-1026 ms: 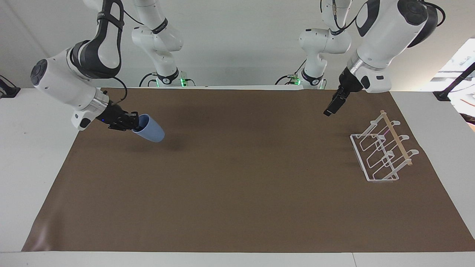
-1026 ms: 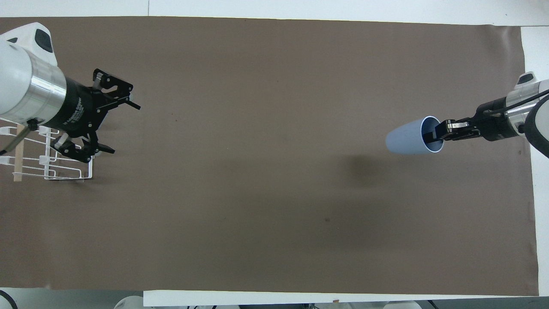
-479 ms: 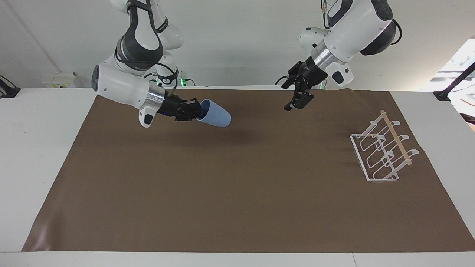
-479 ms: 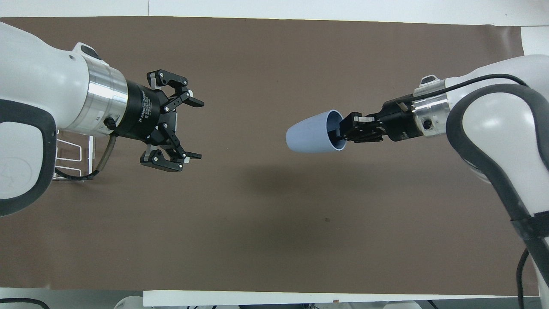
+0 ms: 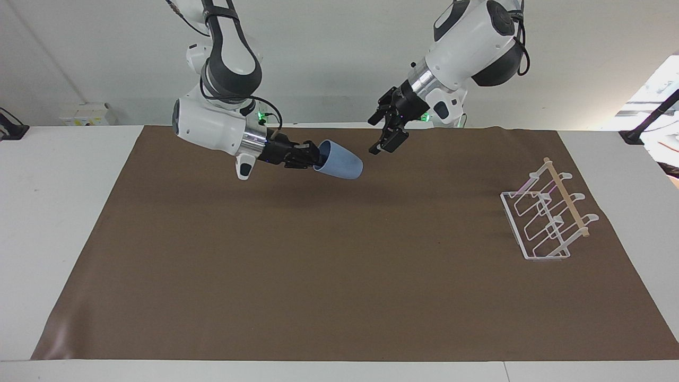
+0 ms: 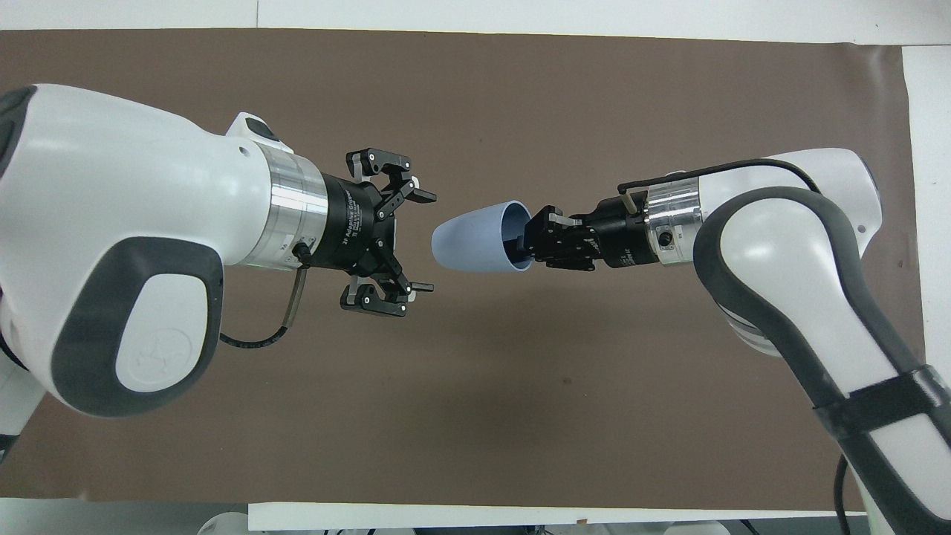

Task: Hang cup on cup holder
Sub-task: 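Lift the cup with the right gripper while the left gripper approaches, then grasp the cup rim with the left gripper from the right gripper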

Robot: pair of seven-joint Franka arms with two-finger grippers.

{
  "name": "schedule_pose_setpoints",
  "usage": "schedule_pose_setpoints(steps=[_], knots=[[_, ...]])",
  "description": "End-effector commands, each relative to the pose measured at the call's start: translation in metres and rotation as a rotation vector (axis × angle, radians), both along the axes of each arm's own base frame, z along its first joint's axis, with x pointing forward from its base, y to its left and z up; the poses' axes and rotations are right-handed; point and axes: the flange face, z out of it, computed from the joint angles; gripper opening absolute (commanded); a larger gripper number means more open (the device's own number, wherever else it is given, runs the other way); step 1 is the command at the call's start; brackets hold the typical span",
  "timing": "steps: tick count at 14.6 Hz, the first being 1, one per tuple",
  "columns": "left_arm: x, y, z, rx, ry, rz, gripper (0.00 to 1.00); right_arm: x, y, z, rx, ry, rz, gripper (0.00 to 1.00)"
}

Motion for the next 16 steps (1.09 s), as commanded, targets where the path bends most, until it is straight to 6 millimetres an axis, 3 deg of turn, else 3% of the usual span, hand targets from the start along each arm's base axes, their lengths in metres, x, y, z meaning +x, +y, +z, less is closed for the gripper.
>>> schedule_pose_setpoints(steps=[1,5,8,11,16], knots=[[0.001,-0.007,-0.020,-0.014,0.000,0.043,1.00,-0.008,-0.002,0.006,0.017,0.011,-0.030,0.00],[0.000,-0.038,-0.056,-0.016,-0.008,0.110,1.00,-0.012,0.006,0.007,0.022,0.014,-0.015,0.00],[-0.007,-0.053,-0.070,-0.002,-0.002,0.081,1.00,-0.015,0.014,0.006,0.021,0.017,-0.001,0.00],[-0.013,-0.062,-0.081,0.013,0.009,0.057,1.00,-0.018,0.018,0.007,0.021,0.021,0.005,0.00],[-0.021,-0.056,-0.093,0.046,0.052,0.028,1.00,-0.017,0.017,0.006,0.020,0.021,0.001,0.00]])
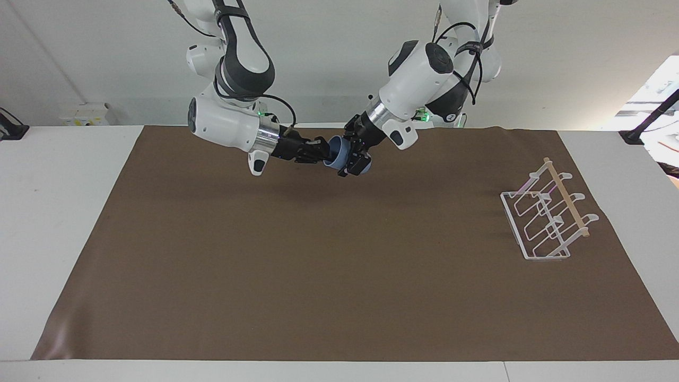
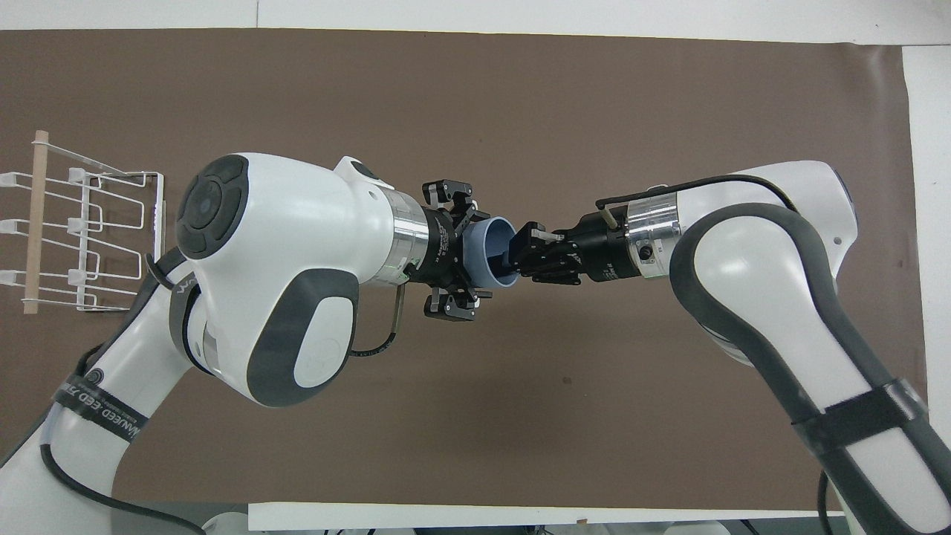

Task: Hang cup on cup holder
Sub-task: 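Grasp the cup rim with the left gripper from the right gripper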

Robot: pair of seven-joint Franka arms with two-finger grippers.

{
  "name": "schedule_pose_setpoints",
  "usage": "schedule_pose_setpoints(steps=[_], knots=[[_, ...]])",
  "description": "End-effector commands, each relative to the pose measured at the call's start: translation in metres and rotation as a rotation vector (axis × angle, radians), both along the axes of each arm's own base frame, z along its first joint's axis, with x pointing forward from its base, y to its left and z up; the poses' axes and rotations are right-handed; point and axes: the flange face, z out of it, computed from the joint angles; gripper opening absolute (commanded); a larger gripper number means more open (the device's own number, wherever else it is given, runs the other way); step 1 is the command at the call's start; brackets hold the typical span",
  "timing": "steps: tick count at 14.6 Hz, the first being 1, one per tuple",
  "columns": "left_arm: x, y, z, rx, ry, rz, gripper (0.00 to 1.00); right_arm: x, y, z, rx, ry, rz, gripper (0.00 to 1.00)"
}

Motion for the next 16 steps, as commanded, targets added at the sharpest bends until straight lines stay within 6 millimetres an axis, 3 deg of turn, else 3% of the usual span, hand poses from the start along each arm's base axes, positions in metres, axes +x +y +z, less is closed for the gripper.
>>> schedule_pose_setpoints(steps=[1,11,12,13,14,16], knots=[[-0.010,0.000,-0.010,0.015,0.034,-0.018,1.00,-0.005,0.003,0.013,0.023,-0.001,-0.017,0.00],[-0.015,-0.018,0.007,-0.013,0.010,-0.022,1.00,-0.004,0.001,0.013,0.024,-0.001,-0.021,0.00],[-0.015,-0.017,0.007,-0.011,0.011,-0.020,0.96,-0.004,0.001,0.013,0.024,-0.001,-0.021,0.00],[-0.016,-0.018,0.007,-0.007,0.013,-0.027,0.44,-0.004,0.000,0.013,0.025,0.001,-0.021,0.00],[-0.016,-0.018,0.005,0.003,-0.015,-0.056,0.00,-0.002,-0.002,0.014,0.026,-0.002,-0.025,0.00],[-0.016,-0.019,0.006,-0.005,-0.008,-0.050,0.00,-0.003,-0.002,0.014,0.026,-0.002,-0.024,0.00]])
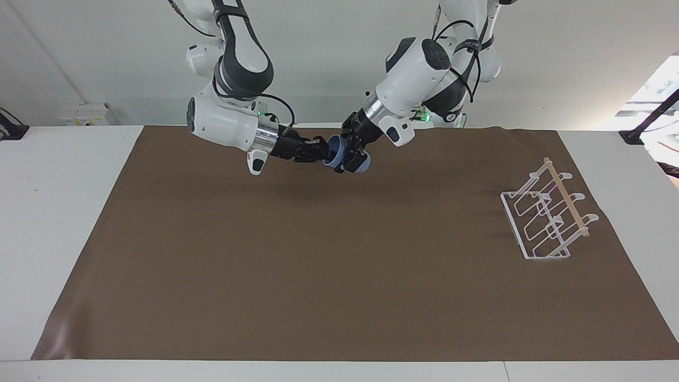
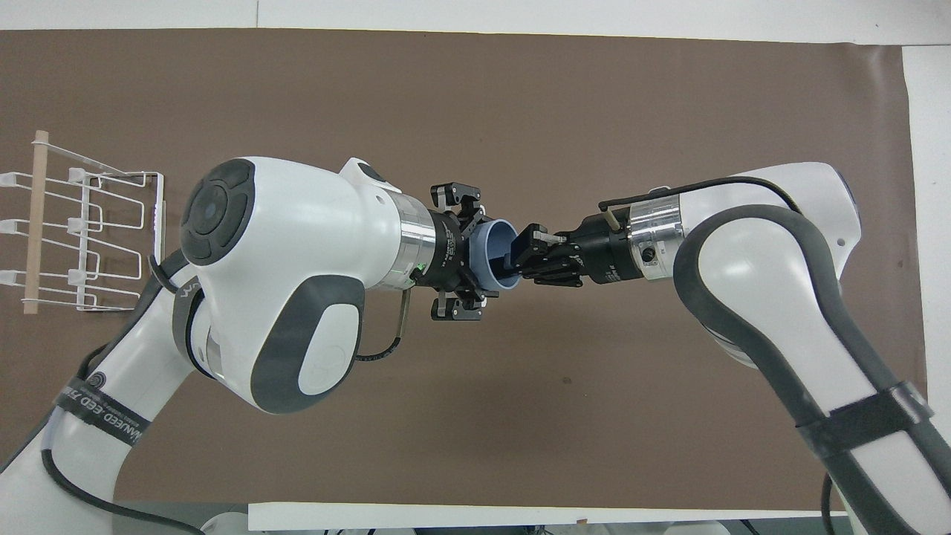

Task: Hang cup on cup holder
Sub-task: 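Grasp the cup rim with the left gripper from the right gripper, then open the right gripper and pull back while the left gripper withdraws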

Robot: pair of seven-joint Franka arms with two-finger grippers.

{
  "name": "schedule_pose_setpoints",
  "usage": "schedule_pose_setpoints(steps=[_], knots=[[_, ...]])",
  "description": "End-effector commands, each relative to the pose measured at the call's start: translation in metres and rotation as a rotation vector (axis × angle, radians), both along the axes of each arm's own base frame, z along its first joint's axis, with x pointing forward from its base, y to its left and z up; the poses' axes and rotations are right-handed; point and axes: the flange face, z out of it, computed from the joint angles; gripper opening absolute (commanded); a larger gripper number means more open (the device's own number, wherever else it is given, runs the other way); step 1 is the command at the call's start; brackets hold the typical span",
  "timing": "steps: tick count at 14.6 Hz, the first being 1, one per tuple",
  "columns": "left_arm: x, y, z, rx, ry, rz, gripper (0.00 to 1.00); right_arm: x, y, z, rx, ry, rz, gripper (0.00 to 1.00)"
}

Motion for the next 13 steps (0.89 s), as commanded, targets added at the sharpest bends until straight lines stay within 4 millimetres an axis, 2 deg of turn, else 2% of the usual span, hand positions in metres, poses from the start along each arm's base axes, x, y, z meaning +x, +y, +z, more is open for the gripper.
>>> schedule_pose_setpoints(steps=[1,4,5,6,7,9,10,11,13], knots=[[-0.012,-0.014,-0.003,0.001,0.014,-0.034,0.00,-0.001,0.000,0.012,0.020,-0.005,-0.024,0.00],[-0.012,-0.014,-0.004,0.007,0.025,-0.039,0.00,0.000,0.000,0.013,0.021,-0.005,-0.025,0.02],[-0.011,-0.012,-0.005,0.021,0.027,-0.048,0.00,0.000,0.000,0.014,0.020,0.005,-0.032,0.11],[-0.009,-0.008,-0.004,0.030,0.041,-0.054,0.00,0.000,-0.001,0.014,0.018,0.014,-0.041,0.40],[-0.002,0.001,-0.002,0.048,0.055,-0.059,0.00,0.001,-0.001,0.015,0.019,0.012,-0.043,0.99],[0.012,0.017,0.003,0.106,0.023,-0.067,0.00,0.007,-0.006,0.024,0.018,-0.005,-0.059,0.99],[0.016,0.022,0.002,0.125,0.017,-0.066,0.00,0.014,-0.016,0.032,0.016,-0.023,-0.074,0.99],[0.023,0.034,-0.001,0.147,0.022,-0.057,0.00,0.023,-0.035,0.041,0.009,-0.042,-0.103,0.99],[0.039,0.066,-0.008,0.256,0.009,-0.073,0.00,0.023,-0.066,0.059,-0.094,-0.116,-0.097,0.99]])
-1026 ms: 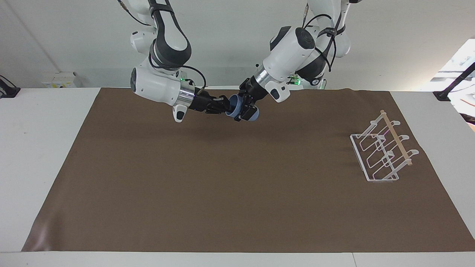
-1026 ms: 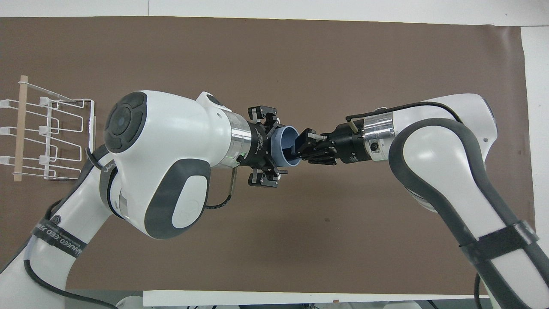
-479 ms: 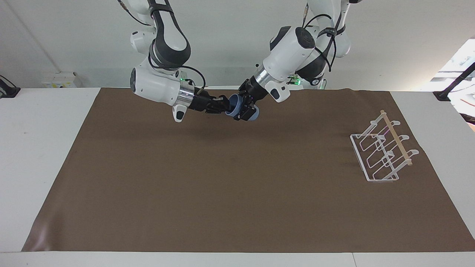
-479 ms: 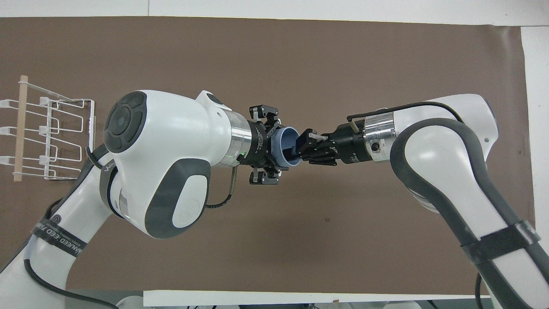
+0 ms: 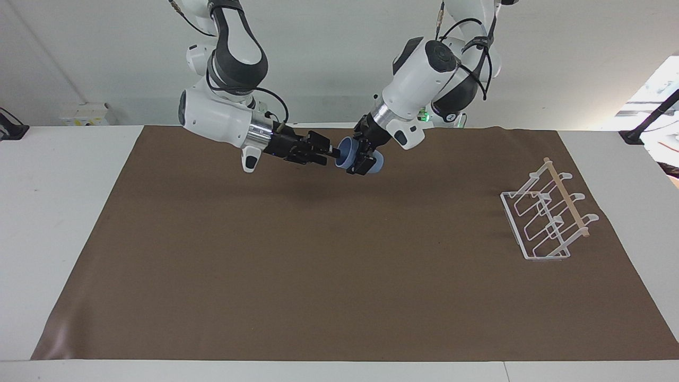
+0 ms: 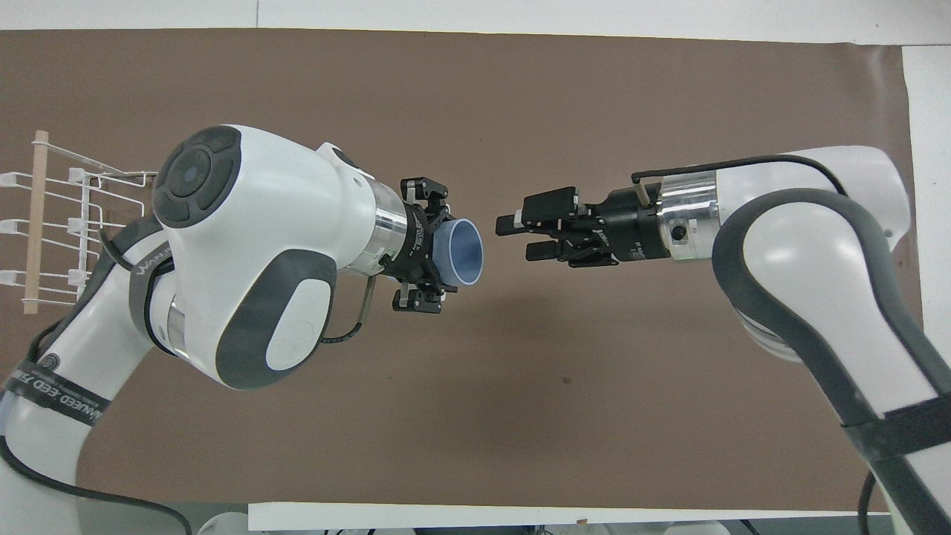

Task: Hang cup on cup holder
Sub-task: 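Open the right gripper and pull back while the left gripper withdraws, then carry the cup with the left gripper onto the wire rack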

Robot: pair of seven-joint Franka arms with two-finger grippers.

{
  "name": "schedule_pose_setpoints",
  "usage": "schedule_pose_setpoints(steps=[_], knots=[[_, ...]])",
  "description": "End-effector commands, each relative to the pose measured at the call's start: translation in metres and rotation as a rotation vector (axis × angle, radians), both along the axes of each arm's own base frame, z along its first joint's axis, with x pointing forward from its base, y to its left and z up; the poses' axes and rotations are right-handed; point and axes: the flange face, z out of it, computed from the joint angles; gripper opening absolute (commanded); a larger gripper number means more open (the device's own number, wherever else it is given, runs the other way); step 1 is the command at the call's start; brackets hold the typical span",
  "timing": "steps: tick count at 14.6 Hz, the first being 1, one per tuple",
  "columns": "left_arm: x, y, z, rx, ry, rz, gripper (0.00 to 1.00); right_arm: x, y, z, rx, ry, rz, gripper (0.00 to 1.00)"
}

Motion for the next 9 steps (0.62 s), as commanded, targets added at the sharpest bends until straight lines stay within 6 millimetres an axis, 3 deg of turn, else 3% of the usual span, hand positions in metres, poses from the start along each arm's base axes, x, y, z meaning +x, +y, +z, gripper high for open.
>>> schedule_pose_setpoints(steps=[1,5,7,9], knots=[[0.022,0.039,-0.005,0.140,-0.012,-0.056,0.00,-0.002,-0.046,0.025,-0.167,-0.074,-0.003,0.99],[0.038,0.093,-0.017,0.489,-0.127,-0.365,0.00,0.002,-0.119,0.018,-0.520,-0.127,0.058,0.99],[0.054,0.125,-0.024,0.712,-0.158,-0.476,0.00,0.002,-0.145,0.017,-0.718,-0.147,0.122,0.99],[0.065,0.139,-0.053,0.938,-0.146,-0.552,0.00,0.004,-0.170,0.031,-0.842,-0.123,0.166,0.99]])
